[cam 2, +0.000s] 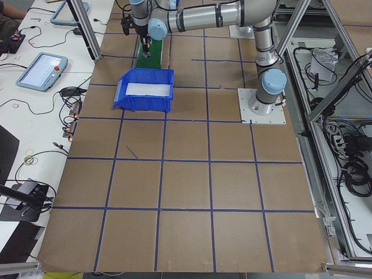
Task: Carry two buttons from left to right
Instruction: 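Place the yellow button on the conveyor behind the red button, then raise the left gripper beside the bin while the right gripper nears the conveyor end, then hold the right gripper above the conveyor end as the red button approaches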
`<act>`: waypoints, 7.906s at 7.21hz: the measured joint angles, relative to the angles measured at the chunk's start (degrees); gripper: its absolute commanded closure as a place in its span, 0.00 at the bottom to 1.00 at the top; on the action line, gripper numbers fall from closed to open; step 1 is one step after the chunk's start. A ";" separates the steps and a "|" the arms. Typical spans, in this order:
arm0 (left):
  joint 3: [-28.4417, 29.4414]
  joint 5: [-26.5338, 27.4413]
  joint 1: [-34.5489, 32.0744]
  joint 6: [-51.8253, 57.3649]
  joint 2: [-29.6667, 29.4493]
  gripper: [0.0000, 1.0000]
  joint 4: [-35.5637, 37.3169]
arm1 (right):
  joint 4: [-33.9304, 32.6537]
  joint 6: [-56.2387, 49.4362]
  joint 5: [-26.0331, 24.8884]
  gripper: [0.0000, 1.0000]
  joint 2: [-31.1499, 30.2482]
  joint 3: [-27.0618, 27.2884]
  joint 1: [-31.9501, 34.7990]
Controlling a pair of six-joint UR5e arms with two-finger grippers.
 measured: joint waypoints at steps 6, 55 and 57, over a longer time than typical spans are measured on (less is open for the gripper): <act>0.02 0.01 -0.11 -0.13 -3.90 0.00 5.19 | 0.23 -0.21 0.90 0.00 0.03 0.05 -0.34; -9.82 11.90 10.00 18.01 30.69 0.00 -30.20 | -13.54 -84.81 3.48 0.01 24.90 -8.33 -15.75; -9.89 11.95 10.05 18.03 30.66 0.00 -30.21 | -17.18 -94.82 3.33 0.00 24.52 -4.70 -15.75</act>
